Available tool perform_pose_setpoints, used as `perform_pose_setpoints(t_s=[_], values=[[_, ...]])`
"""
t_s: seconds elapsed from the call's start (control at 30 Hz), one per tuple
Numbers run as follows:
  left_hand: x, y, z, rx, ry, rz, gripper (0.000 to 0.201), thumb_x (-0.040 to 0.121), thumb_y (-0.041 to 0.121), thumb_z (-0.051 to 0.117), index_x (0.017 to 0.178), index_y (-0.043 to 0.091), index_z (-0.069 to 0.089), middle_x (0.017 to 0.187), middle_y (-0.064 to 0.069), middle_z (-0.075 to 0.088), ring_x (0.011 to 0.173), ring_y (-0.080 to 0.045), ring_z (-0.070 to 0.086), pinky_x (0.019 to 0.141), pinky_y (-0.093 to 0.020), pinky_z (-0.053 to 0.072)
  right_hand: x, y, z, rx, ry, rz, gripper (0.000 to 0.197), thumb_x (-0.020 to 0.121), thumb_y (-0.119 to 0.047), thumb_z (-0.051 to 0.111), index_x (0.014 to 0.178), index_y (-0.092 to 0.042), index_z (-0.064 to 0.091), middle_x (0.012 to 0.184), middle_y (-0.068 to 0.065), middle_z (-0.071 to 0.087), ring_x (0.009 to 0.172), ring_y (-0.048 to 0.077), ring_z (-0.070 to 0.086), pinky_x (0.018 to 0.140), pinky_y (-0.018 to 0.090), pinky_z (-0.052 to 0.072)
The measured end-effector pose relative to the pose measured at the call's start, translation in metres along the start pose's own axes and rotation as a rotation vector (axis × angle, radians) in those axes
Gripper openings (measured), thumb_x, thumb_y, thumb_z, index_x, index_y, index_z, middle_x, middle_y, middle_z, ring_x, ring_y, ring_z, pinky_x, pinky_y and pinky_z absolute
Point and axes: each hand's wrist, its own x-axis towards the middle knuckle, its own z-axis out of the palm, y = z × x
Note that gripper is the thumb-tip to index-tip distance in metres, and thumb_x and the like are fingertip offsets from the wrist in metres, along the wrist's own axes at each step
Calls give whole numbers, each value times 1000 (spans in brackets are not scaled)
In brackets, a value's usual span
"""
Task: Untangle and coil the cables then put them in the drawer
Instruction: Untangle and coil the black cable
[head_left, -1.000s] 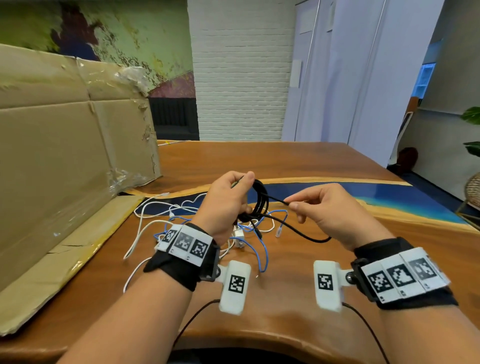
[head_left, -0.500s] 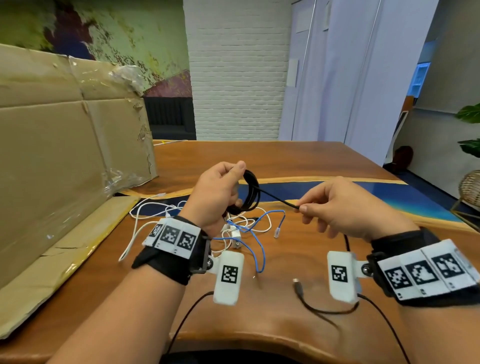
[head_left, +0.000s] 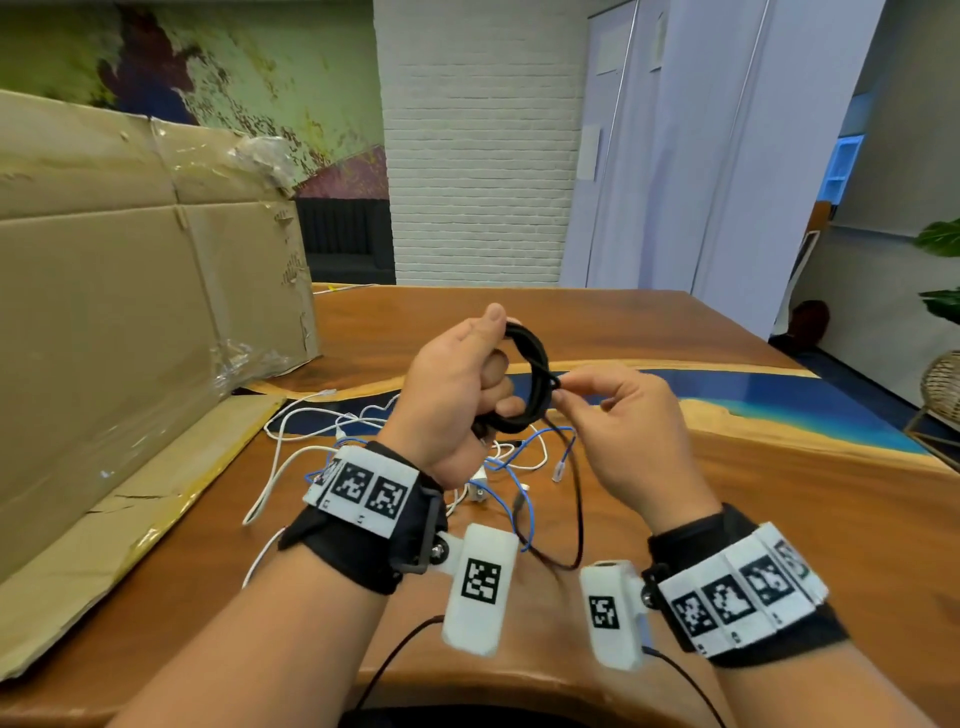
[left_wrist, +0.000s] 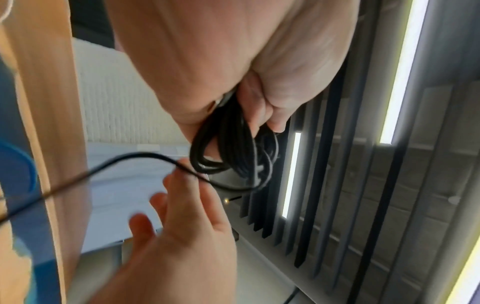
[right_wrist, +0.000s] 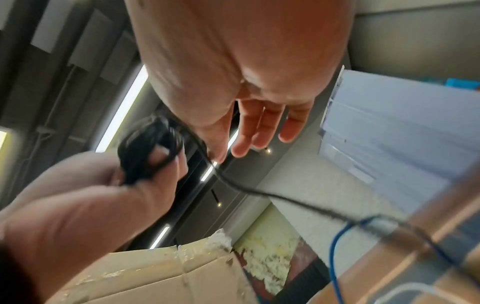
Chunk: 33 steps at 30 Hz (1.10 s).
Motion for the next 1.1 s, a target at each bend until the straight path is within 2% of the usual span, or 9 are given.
perform_pose_setpoints(t_s=[0.1, 0.23, 0.37, 0.57, 0.67, 0.87, 0.93, 1.0, 1.1], values=[[-2, -6, 14, -9, -18, 34, 23, 106, 30, 48, 96, 9, 53, 50, 7, 20, 39, -6, 17, 40, -21, 28, -10, -6, 17, 341, -27, 98, 18, 84, 6, 73, 80, -11, 78, 79, 4, 78, 73, 12, 70, 68, 24, 54], [4, -7, 10, 66, 67, 57, 22, 106, 29, 50, 101, 8, 52, 52, 4, 24, 41, -9, 19, 42, -23, 30, -16, -5, 22, 500, 137, 187, 14, 97, 2, 60, 95, -5, 72, 85, 23, 74, 60, 22, 68, 59, 34, 57], [5, -10, 4, 32, 129, 37, 27, 105, 32, 52, 86, 14, 52, 55, 3, 22, 43, -10, 19, 43, -24, 31, -18, -5, 14, 583, 186, 178, 24, 96, 11, 52, 95, -4, 71, 86, 15, 76, 80, 26, 77, 69, 33, 62], [5, -12, 6, -33, 64, -40, 27, 106, 34, 50, 83, 18, 52, 54, 6, 19, 44, -9, 15, 46, -23, 29, -18, 9, 14, 312, 215, 116, 23, 88, -5, 78, 89, -28, 79, 92, 3, 70, 74, 6, 69, 69, 22, 54], [5, -19, 9, 18, 24, -77, 28, 106, 35, 49, 84, 19, 50, 52, 7, 21, 44, -10, 18, 49, -25, 32, -17, 4, 16, 489, 113, 226, 12, 92, -3, 71, 91, -10, 80, 80, 12, 77, 70, 16, 73, 65, 27, 56], [11, -34, -2, 532, 144, 169, 32, 103, 42, 53, 88, 15, 60, 58, 4, 41, 56, -16, 40, 57, -30, 36, -21, 1, 12, 949, -157, 523, 26, 98, -9, 54, 99, 3, 77, 103, 22, 76, 98, 31, 70, 96, 43, 52], [12, -37, -7, 613, 145, 234, 30, 103, 42, 54, 90, 16, 62, 62, 7, 45, 55, -10, 43, 55, -24, 38, -25, 1, 15, 982, -196, 562, 27, 94, -21, 61, 104, 0, 74, 101, 17, 75, 93, 27, 70, 92, 41, 52], [12, -41, -9, 622, 124, 269, 27, 103, 37, 54, 90, 15, 61, 66, 8, 54, 54, -4, 52, 52, -19, 42, -29, 0, 21, 959, -187, 563, 21, 88, -16, 68, 104, -4, 73, 95, 12, 75, 83, 21, 70, 84, 35, 53], [14, -50, -14, 739, 87, 324, 24, 97, 52, 55, 89, 31, 61, 76, 13, 66, 73, -11, 65, 66, -34, 53, -30, 0, 28, 937, -164, 656, 11, 97, -10, 62, 102, -11, 72, 86, 5, 74, 74, 15, 68, 77, 35, 47]])
